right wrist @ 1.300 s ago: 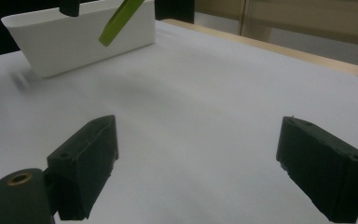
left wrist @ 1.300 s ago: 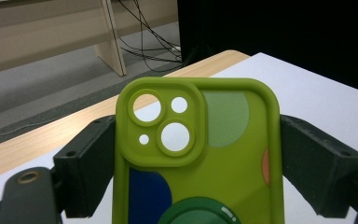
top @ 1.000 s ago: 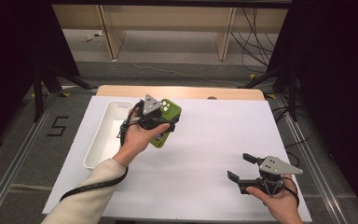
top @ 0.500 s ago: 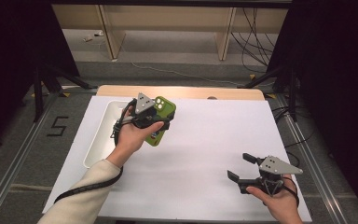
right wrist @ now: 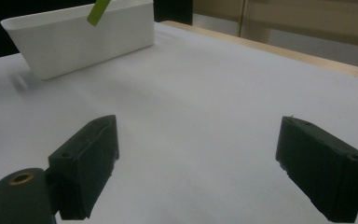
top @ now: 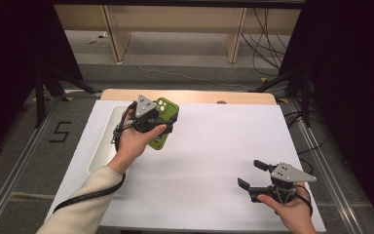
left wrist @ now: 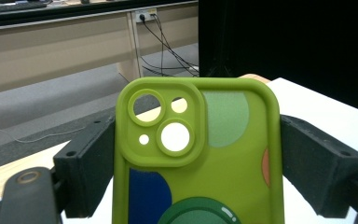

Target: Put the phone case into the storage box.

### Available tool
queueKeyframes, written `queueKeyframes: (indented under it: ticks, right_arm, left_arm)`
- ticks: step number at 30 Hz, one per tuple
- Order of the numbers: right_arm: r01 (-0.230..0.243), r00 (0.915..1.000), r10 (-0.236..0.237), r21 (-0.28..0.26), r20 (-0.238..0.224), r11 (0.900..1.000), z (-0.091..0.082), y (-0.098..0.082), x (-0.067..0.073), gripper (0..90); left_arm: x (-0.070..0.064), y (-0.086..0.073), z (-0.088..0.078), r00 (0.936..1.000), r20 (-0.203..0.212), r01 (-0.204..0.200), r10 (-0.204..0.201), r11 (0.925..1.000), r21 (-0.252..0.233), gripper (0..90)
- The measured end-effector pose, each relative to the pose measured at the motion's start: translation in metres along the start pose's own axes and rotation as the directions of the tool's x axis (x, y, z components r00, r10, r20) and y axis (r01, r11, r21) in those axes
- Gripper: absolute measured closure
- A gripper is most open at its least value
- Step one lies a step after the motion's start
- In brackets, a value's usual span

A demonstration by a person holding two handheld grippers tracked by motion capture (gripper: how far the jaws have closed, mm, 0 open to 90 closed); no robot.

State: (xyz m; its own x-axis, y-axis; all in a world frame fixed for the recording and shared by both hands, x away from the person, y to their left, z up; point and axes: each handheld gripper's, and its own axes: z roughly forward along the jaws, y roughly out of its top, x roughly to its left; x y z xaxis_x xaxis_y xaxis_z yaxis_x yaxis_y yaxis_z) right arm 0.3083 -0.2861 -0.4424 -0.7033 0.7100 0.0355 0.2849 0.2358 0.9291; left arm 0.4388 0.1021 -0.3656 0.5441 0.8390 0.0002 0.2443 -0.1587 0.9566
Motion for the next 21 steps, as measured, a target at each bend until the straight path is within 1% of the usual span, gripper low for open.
queueKeyframes:
  ticks: [14, 21]
  right_arm:
    - [-0.001, 1.0000, 0.001, 0.000, 0.000, 1.000, 0.000, 0.000, 0.000, 14.4]
    - [-0.002, 1.0000, 0.002, 0.000, 0.001, 1.000, 0.000, 0.000, 0.000, 14.4]
  left_arm:
    - [0.010, 0.006, -0.008, 0.9996, -0.027, 0.007, -0.008, 0.9995, -0.030, 16.1]
    - [0.016, 0.006, -0.011, 0.9988, -0.048, 0.011, -0.013, 0.9991, -0.042, 16.1]
